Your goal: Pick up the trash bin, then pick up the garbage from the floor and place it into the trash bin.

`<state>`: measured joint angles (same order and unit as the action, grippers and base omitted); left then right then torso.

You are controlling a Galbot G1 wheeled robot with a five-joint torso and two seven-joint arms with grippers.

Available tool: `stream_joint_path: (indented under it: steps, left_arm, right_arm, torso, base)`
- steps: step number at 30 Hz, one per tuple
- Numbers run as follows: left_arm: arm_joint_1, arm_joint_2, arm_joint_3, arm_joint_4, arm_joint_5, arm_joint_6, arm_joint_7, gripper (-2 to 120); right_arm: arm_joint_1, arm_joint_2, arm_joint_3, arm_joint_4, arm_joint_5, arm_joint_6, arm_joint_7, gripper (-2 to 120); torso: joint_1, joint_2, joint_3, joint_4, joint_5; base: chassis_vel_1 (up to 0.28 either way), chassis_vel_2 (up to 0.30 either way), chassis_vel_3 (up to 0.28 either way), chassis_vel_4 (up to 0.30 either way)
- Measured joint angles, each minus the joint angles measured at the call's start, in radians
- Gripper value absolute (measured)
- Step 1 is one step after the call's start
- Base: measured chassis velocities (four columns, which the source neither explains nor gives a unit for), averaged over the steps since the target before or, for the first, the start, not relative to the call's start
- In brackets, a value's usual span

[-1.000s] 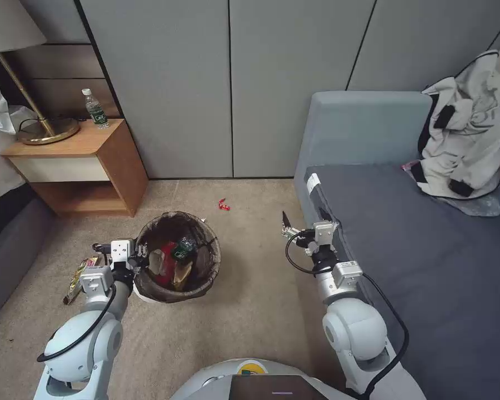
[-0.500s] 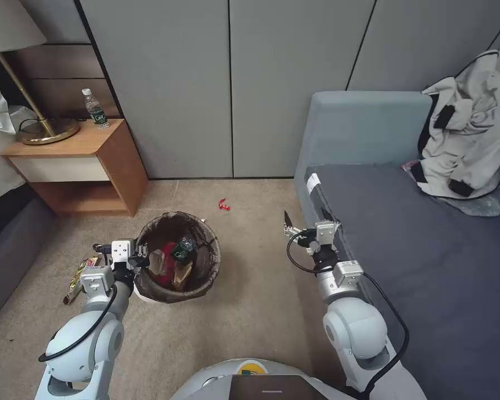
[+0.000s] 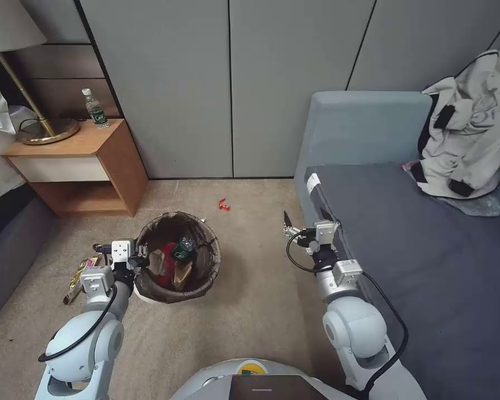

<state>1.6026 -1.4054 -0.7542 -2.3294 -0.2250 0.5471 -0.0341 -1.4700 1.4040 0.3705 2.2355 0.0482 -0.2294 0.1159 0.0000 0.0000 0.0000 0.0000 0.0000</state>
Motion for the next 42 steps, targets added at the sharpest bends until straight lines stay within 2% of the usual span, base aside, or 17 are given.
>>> stream_joint_path:
  steps: [19,42]
  left_arm:
    - [0.005,-0.003,-0.005,-0.011,-0.002,-0.001,0.002,7]
    - [0.009,-0.007,-0.006,-0.012,-0.002,-0.004,0.002,7]
  right_arm:
    - [-0.004,-0.001,0.000,0.003,0.001,-0.010,-0.012,100]
    - [-0.002,-0.002,-0.003,0.001,0.001,-0.007,-0.010,100]
  torso:
    - [0.000,0.000,0.000,0.0001,0.0000]
    - [0.000,0.000,0.000,0.0001,0.0000]
  base:
    - [0.000,0.000,0.000,0.000]
    - [-0.054,0.055,0.055,-0.059]
